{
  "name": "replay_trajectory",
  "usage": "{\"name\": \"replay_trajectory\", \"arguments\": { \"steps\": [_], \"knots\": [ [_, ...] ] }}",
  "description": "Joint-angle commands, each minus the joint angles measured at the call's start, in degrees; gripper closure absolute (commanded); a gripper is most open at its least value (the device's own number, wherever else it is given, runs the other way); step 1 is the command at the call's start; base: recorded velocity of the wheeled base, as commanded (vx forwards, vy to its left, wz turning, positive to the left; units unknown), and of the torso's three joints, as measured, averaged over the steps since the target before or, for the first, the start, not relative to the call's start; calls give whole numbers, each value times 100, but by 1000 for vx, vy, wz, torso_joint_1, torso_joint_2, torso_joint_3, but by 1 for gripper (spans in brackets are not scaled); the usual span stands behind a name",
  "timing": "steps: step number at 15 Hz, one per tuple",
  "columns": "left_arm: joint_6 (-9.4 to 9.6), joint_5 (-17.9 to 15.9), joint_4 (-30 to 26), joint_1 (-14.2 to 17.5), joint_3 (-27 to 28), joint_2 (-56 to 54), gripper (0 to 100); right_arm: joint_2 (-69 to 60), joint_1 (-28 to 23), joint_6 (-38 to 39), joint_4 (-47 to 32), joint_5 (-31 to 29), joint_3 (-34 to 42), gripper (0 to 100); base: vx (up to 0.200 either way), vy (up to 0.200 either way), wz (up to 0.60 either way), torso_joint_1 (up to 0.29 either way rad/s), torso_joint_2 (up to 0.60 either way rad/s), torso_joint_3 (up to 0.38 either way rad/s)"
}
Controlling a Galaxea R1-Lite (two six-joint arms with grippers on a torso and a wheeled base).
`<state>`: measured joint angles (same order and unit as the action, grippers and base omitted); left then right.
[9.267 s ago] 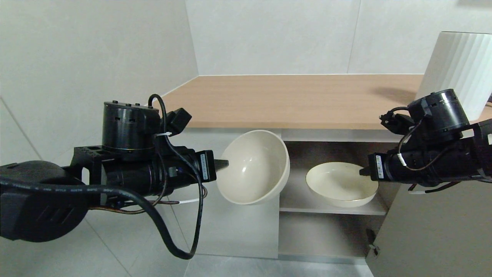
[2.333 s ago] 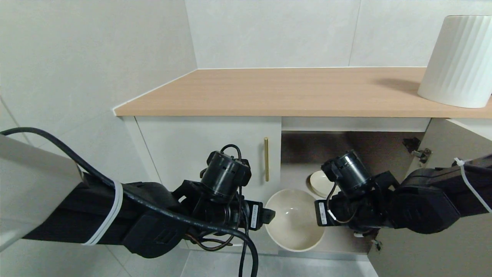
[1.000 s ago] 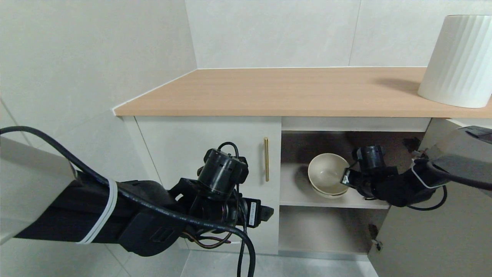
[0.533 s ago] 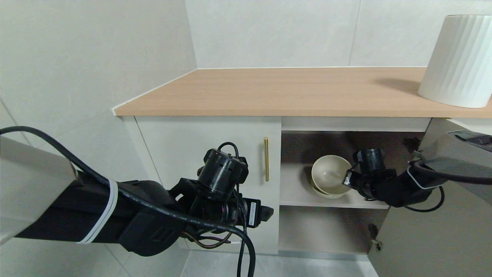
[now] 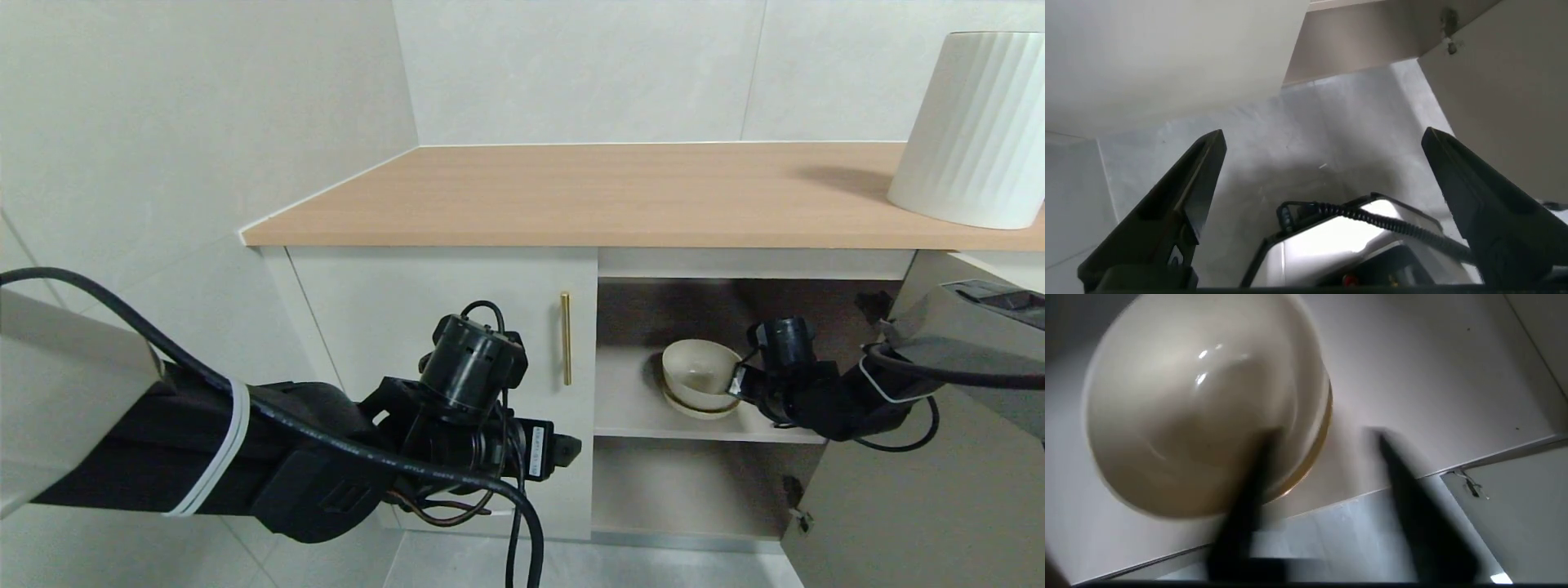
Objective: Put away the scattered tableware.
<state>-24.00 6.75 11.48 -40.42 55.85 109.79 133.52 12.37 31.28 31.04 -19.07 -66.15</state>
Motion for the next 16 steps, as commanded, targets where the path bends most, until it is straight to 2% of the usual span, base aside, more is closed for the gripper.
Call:
{"name": "replay_trajectory", "arguments": {
  "steps": [1, 3, 5, 7, 8, 10, 13, 16],
  "knots": [
    [-17, 1, 3, -1, 40, -1, 0, -2, 2, 1, -1, 8, 14, 0, 0, 0, 0, 0, 0, 0],
    [-52, 1, 12, 8, 58, -19, 0, -46, 11, 1, -10, 17, 58, 0, 0, 0, 0, 0, 0, 0],
    [-228, -7, 47, 70, 84, -256, 0, -292, 19, 1, -36, 43, 172, 0, 0, 0, 0, 0, 0, 0],
    [-210, -7, 47, 219, 49, -660, 0, -749, 55, -34, -71, 149, 471, 0, 0, 0, 0, 0, 0, 0],
    [-175, -78, 47, 413, -127, -1311, 0, -1557, 213, -175, -238, 536, 990, 0, 0, 0, 0, 0, 0, 0],
    [-122, -218, 21, 562, -373, -2058, 0, -2638, 345, -623, -810, 913, 1605, 0, 0, 0, 0, 0, 0, 0],
    [-105, -341, 21, 580, -918, -2840, 0, -4089, 644, -720, -1460, 1098, 2334, 0, 0, 0, 0, 0, 0, 0],
    [-96, -306, 47, 711, -1410, -3376, 0, -5240, 986, -852, -2357, 1098, 2528, 0, 0, 0, 0, 0, 0, 0]
  ]
}}
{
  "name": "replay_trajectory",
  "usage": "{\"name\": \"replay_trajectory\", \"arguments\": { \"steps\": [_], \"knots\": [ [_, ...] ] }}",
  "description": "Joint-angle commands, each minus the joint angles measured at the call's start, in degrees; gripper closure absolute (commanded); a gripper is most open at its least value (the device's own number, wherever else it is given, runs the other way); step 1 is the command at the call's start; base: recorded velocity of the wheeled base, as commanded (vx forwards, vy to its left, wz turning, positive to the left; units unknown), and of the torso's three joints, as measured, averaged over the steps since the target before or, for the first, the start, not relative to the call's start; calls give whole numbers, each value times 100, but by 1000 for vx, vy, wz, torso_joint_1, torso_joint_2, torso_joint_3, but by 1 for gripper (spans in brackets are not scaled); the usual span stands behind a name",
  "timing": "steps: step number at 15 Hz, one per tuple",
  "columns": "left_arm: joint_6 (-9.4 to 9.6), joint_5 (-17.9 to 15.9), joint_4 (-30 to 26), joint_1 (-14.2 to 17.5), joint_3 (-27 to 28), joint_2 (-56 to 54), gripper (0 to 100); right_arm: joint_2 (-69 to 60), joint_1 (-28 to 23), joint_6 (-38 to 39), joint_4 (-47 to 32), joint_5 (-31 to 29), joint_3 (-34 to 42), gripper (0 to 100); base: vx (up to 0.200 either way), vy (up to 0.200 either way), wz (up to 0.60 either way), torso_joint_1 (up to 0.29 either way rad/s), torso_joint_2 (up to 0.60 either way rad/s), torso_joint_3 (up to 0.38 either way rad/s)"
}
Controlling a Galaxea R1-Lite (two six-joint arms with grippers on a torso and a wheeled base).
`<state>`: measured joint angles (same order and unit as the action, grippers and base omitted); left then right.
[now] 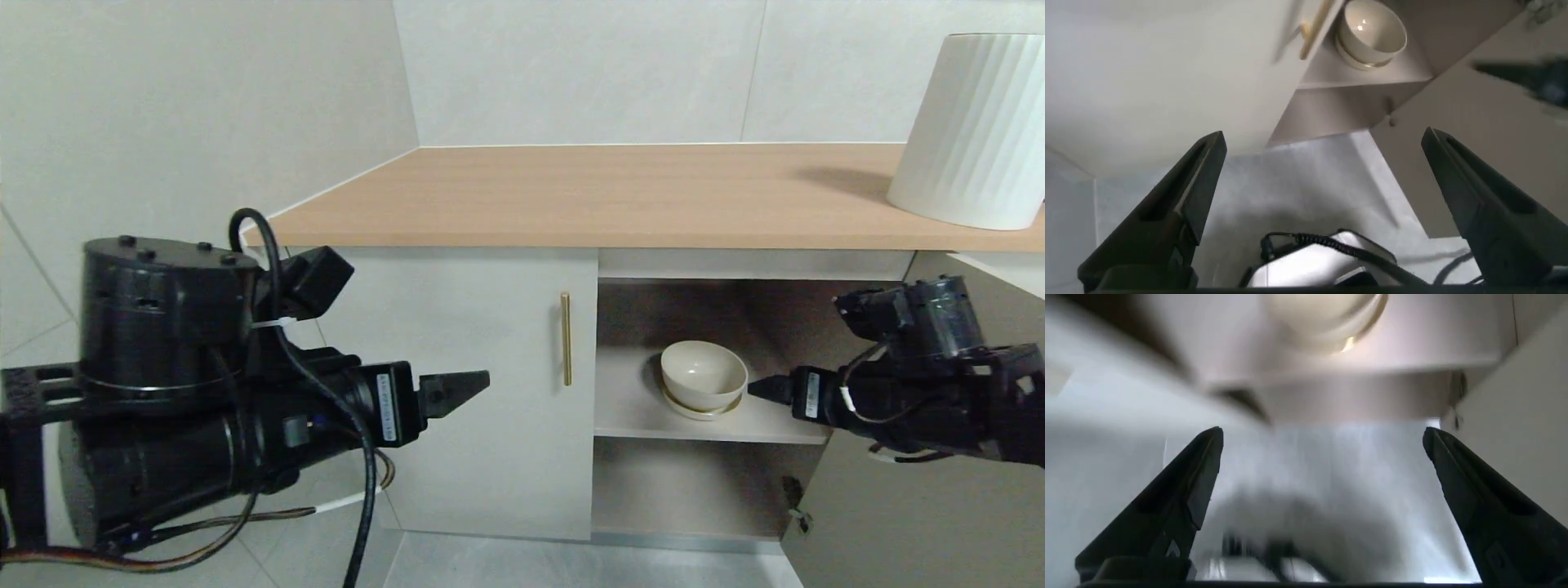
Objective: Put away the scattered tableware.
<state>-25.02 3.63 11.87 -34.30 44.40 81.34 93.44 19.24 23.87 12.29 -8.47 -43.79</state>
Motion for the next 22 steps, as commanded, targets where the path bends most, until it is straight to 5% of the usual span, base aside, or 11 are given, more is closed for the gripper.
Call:
{"name": "replay_trajectory", "arguments": {
  "steps": [1, 3, 6, 22],
  "knots": [
    [14, 6, 8, 249, -388, -680, 0, -1425, 309, -181, -693, 56, 283, 0, 0, 0, 0, 0, 0, 0],
    [67, -21, -1, 679, -713, -1146, 0, -1724, 414, -242, -1079, 109, 380, 0, 0, 0, 0, 0, 0, 0],
    [577, 32, -10, 811, -713, -1348, 0, -2032, 775, -242, -1194, 39, 573, 0, 0, 0, 0, 0, 0, 0],
    [594, 6, -18, 750, -757, -1050, 0, -2357, 942, -365, -1747, 30, 661, 0, -188, 0, 0, 2, 3, 3]
  ]
}}
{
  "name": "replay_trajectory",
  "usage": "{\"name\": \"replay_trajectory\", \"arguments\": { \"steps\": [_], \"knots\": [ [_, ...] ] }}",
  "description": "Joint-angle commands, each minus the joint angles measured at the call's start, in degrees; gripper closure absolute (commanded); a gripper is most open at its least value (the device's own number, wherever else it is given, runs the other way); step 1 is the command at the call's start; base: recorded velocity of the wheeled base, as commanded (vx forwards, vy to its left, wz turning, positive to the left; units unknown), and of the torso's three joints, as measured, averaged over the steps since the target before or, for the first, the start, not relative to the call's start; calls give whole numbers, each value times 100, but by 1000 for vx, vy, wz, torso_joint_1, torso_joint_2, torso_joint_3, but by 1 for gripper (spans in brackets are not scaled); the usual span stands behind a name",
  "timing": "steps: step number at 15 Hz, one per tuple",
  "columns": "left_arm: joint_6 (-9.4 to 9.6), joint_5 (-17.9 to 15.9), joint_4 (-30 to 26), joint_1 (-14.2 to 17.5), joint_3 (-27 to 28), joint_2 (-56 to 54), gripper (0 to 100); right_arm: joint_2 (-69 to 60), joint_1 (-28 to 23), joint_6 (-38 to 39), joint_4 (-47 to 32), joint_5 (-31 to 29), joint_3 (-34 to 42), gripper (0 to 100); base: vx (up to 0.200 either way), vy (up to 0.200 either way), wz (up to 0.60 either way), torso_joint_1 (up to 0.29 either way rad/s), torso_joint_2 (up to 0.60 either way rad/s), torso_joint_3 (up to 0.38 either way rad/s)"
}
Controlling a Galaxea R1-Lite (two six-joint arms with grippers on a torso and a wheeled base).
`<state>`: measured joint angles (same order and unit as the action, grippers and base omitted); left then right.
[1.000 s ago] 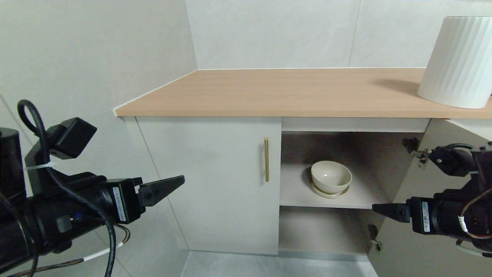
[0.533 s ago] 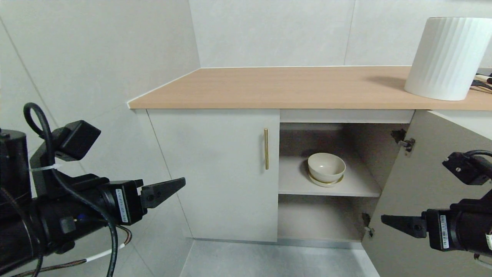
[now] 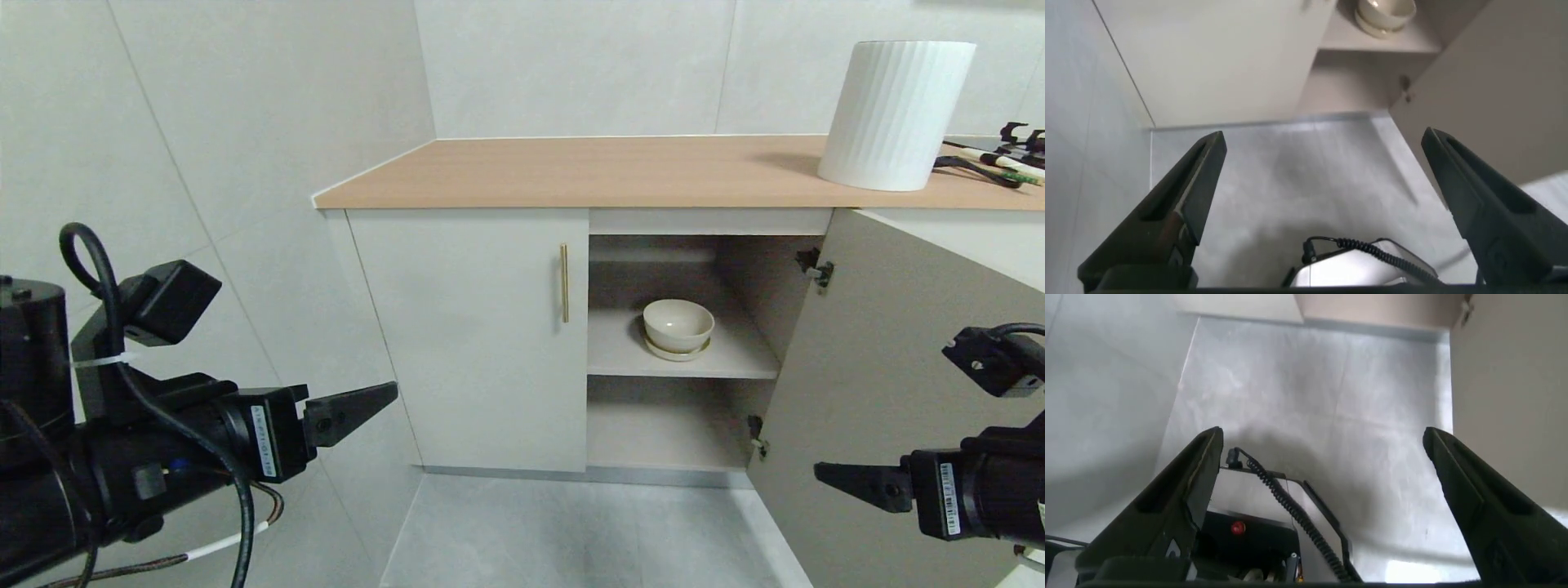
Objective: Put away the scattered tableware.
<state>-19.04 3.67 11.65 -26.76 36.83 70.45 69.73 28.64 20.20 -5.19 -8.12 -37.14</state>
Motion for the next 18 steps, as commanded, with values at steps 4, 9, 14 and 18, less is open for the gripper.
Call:
{"name": "replay_trajectory", "arguments": {
  "steps": [4, 9, 14, 18],
  "knots": [
    [-3, 2, 4, -5, 0, 48, 0, 14, 2, 2, 1, -5, -3, 0, -150, 0, 0, 3, 2, 1],
    [-3, -15, 4, -5, -44, 48, 0, -12, 2, 2, 1, -14, -3, 0, 0, 0, 0, 0, 0, 0],
    [-3, -59, 4, -5, -44, 48, 0, -197, -16, -192, -395, -58, -82, 0, 0, 0, 0, 0, 0, 0],
    [15, -51, -14, -5, -53, 48, 0, -302, -33, -253, -1010, -76, -302, 0, 0, -200, 0, -4, 2, 1]
  ]
}}
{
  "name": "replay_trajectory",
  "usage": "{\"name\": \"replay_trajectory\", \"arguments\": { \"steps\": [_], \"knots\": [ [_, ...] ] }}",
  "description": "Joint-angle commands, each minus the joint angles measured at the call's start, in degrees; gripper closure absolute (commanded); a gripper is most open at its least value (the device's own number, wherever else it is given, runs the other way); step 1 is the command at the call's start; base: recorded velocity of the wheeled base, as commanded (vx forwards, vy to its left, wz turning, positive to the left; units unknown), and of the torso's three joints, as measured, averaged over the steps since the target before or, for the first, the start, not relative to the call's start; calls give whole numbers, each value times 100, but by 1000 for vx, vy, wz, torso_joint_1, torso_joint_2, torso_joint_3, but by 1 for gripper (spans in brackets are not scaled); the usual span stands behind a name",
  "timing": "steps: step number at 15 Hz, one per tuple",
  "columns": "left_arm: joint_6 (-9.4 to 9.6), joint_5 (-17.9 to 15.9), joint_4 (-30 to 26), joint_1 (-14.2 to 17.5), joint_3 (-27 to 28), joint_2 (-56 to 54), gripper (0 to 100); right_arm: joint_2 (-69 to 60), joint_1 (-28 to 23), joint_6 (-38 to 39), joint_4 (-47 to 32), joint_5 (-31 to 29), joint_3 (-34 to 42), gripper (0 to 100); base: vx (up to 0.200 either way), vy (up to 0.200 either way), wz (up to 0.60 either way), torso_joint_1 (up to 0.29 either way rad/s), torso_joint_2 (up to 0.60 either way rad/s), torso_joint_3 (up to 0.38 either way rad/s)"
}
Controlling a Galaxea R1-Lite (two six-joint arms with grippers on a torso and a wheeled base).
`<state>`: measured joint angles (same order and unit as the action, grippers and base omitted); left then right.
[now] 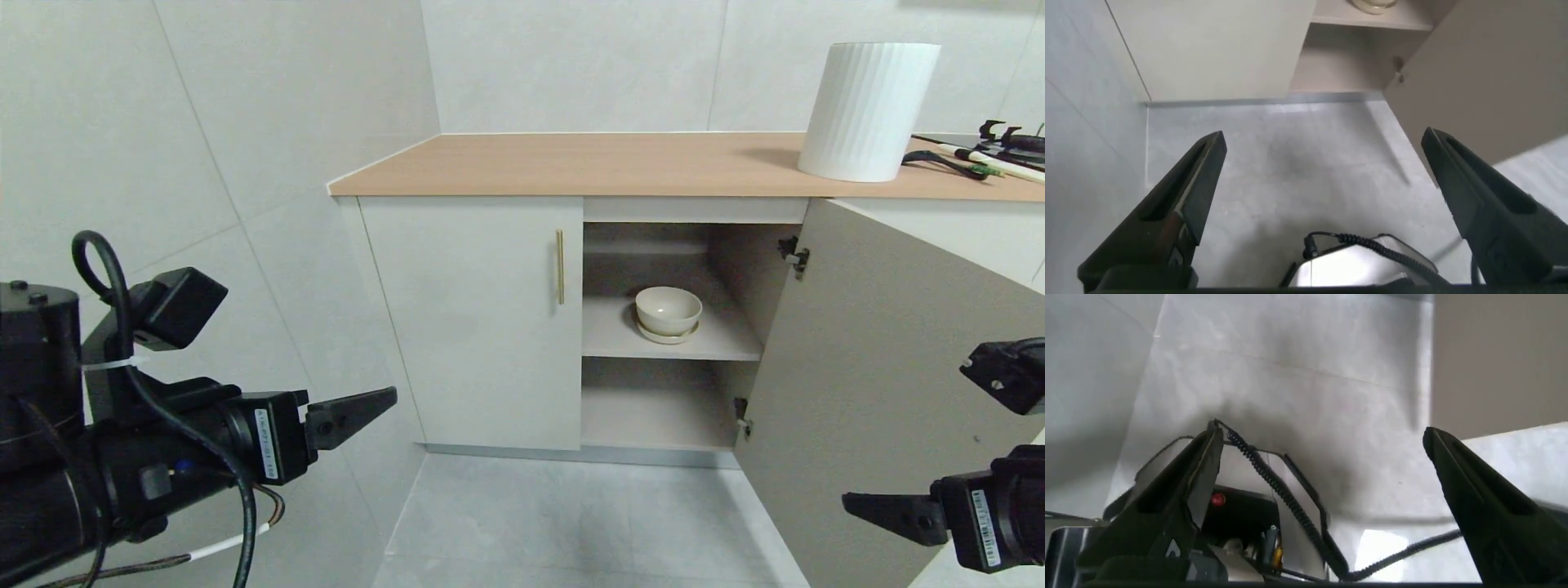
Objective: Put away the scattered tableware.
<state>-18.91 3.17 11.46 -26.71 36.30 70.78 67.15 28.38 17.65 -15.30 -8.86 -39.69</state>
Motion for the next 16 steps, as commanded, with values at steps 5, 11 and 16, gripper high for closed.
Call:
{"name": "replay_trajectory", "arguments": {
  "steps": [5, 11, 16],
  "knots": [
    [1, -9, 14, -10, 0, 24, 0, -61, -17, -174, -1195, -151, -373, 0, 0, -200, 0, 3, 3, 1],
    [1, -18, 14, -10, -27, 24, 0, 202, -948, -324, -1555, -898, -627, 0, 0, -100, 0, 1, 0, 2],
    [-8, -27, 14, -10, -27, 24, 0, 624, -2776, -535, -834, -951, -944, 0, 0, 0, 0, 0, 0, 0]
  ]
}}
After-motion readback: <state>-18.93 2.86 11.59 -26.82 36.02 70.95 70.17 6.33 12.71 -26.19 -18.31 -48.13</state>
